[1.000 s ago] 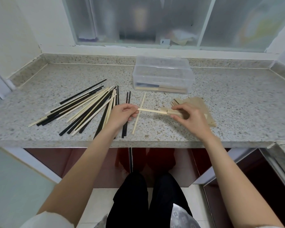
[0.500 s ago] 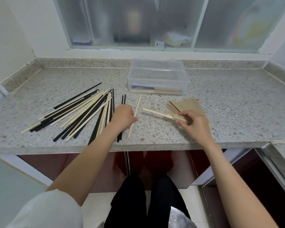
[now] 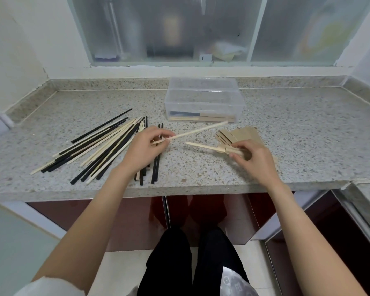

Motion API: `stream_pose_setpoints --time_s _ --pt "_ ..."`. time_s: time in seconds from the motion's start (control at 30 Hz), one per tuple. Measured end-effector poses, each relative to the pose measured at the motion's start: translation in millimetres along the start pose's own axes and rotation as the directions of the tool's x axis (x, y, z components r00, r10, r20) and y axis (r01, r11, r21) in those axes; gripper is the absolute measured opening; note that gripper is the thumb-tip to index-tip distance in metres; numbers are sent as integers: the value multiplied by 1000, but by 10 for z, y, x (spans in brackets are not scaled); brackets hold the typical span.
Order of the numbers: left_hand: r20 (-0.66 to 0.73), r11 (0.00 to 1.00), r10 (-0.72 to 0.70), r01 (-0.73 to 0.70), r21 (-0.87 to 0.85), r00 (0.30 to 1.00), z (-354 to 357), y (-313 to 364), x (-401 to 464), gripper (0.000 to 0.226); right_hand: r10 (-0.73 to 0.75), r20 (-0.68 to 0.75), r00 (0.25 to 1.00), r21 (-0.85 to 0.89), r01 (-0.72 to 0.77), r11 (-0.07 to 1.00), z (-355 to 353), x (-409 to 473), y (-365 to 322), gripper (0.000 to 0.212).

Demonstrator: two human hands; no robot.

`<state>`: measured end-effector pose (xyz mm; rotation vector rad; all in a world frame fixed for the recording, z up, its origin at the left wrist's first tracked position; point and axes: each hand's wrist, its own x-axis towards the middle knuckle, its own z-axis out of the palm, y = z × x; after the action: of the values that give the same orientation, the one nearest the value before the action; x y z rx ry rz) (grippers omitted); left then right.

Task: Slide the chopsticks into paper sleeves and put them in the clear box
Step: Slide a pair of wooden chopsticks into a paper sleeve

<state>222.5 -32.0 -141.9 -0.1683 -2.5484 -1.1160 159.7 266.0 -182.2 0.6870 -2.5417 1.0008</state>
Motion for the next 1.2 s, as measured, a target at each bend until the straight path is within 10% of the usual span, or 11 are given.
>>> stream_pose_setpoints --time_s 0.37,1.2 --pt "20 933 244 -241 266 970 -7 -195 -40 20 -52 0 999 45 52 998 -36 -17 -73 28" --pt "99 952 210 -226 206 973 322 231 42 45 -50 0 999 134 50 990 -22 -54 -222 25"
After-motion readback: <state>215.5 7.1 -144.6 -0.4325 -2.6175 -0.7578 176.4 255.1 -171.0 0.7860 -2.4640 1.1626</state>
